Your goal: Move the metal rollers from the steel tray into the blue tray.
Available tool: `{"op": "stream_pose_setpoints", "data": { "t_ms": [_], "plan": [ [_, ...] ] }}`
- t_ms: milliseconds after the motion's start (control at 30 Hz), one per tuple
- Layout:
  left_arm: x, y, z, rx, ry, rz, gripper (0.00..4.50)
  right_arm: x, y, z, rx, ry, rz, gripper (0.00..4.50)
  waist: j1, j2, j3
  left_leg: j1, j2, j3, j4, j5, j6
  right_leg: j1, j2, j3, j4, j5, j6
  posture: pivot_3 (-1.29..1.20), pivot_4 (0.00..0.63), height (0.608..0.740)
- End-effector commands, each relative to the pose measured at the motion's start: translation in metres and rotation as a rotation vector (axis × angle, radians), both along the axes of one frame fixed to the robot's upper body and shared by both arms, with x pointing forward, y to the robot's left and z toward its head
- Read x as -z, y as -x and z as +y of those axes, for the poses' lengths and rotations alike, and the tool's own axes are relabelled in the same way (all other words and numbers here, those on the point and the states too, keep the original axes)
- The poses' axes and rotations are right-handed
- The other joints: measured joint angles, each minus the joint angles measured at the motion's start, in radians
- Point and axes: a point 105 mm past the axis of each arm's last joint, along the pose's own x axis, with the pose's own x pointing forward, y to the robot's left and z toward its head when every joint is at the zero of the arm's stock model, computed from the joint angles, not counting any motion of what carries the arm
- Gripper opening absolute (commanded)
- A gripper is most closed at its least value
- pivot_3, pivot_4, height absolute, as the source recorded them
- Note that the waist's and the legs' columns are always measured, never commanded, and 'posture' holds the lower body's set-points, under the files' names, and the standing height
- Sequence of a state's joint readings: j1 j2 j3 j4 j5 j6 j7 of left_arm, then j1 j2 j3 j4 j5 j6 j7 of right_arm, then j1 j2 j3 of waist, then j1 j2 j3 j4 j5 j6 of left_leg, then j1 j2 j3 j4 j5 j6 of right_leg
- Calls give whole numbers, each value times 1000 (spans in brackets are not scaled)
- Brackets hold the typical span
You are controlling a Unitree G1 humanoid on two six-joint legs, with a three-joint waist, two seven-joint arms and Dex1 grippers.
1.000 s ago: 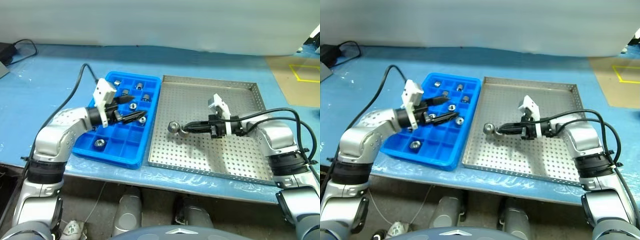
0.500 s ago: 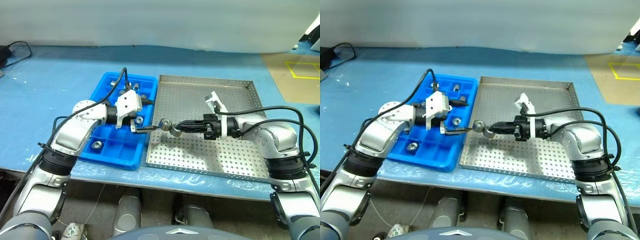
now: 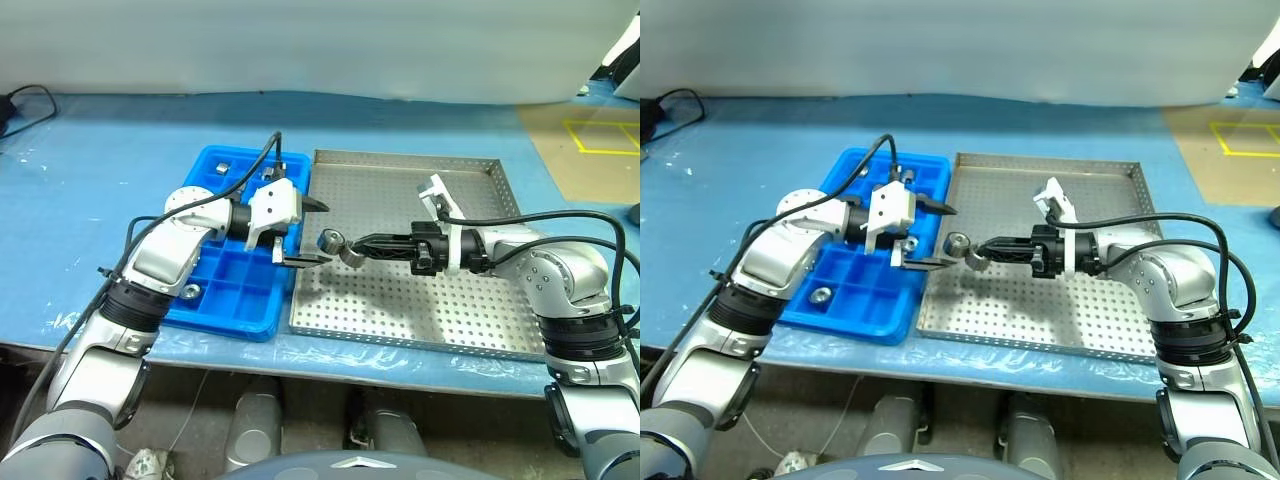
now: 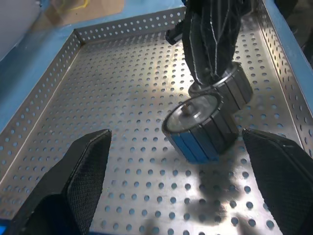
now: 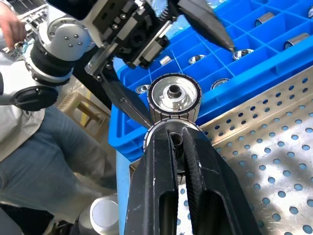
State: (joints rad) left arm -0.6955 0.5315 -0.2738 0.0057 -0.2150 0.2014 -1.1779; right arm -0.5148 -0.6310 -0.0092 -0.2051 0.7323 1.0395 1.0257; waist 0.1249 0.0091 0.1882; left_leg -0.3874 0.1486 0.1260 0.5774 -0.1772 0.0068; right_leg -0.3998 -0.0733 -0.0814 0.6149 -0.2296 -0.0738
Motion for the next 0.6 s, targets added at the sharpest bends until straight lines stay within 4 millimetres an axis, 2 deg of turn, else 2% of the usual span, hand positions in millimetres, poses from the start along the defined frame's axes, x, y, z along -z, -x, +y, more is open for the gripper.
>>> {"op": "stream_pose_setpoints", "data": {
  "t_ms": [33, 133, 267, 400, 500, 567, 600],
  "plan": [
    [-3, -3, -2, 18, -23, -58, 4500, -17, 7, 0, -19, -40, -48, 31, -2, 0, 0, 0, 0, 0, 0, 0, 0, 0, 0, 0, 0, 0, 0, 41, 150, 740],
    [0, -5, -1, 20, -27, -69, 4500, -19, 8, 1, -23, -46, -46, 31, -3, 0, 0, 0, 0, 0, 0, 0, 0, 0, 0, 0, 0, 0, 0, 37, 150, 740],
    [13, -5, 3, 24, -63, -56, 4500, -19, 9, 1, -18, -43, -43, 31, -2, 0, 0, 0, 0, 0, 0, 0, 0, 0, 0, 0, 0, 0, 0, 36, 150, 740],
    [17, -3, 1, 36, -29, -62, 4500, -19, 9, 1, -15, -42, -45, 31, -2, 0, 0, 0, 0, 0, 0, 0, 0, 0, 0, 0, 0, 0, 0, 36, 150, 740],
    [18, 1, -2, 58, -22, -47, 3932, -18, 9, 0, -11, -30, -49, 0, -1, 0, 0, 0, 0, 0, 0, 0, 0, 0, 0, 0, 0, 0, 0, 35, 150, 740],
    [15, -3, -5, 31, -2, -79, 3357, -17, 9, 0, -10, -27, -48, 0, -1, 0, 0, 0, 0, 0, 0, 0, 0, 0, 0, 0, 0, 0, 0, 35, 150, 740],
    [13, -4, -5, 19, 8, -88, 3357, -16, 9, 0, -11, -26, -48, 0, 0, 0, 0, 0, 0, 0, 0, 0, 0, 0, 0, 0, 0, 0, 0, 36, 150, 740]
  ]
}}
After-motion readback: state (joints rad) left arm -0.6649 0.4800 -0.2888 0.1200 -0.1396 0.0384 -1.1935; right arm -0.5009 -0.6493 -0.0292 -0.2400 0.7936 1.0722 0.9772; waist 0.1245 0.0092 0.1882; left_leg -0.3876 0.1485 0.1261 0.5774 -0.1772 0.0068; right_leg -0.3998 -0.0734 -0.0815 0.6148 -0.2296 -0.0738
